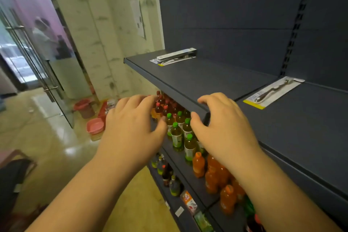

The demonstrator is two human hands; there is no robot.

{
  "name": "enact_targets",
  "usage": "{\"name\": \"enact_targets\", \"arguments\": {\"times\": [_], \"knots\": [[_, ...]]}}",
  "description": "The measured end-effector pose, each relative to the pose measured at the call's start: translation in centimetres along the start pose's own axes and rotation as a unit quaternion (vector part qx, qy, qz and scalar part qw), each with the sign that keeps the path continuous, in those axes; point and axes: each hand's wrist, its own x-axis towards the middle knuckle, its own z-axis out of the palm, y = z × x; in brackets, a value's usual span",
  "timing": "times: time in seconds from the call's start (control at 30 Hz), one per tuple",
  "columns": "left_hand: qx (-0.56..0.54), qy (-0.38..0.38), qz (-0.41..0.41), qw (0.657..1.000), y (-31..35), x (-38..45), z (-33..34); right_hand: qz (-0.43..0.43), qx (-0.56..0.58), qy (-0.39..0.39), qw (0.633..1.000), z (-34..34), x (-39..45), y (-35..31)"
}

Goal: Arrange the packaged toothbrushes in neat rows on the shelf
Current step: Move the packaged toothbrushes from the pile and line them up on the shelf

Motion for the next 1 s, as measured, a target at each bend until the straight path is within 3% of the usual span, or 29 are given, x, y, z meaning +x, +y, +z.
{"name": "enact_targets", "arguments": {"times": [0.2, 0.57, 0.83, 1.0], "knots": [[-0.020, 0.012, 0.020, 1.000, -6.2, 5.7, 2.8, -0.019, -0.028, -0.012, 0.999, 4.9, 5.1, -1.4], [-0.049, 0.001, 0.074, 0.996, -20.8, 18.6, 8.1, 0.029, -0.107, 0.010, 0.994, 14.9, 16.3, -6.9], [-0.085, -0.032, 0.118, 0.989, -24.8, 25.4, 12.4, 0.081, -0.145, 0.001, 0.986, 18.9, 21.9, -7.0], [-0.119, -0.004, 0.136, 0.984, -25.0, 30.0, 15.5, 0.098, -0.151, 0.025, 0.983, 20.3, 25.9, -5.0]]}}
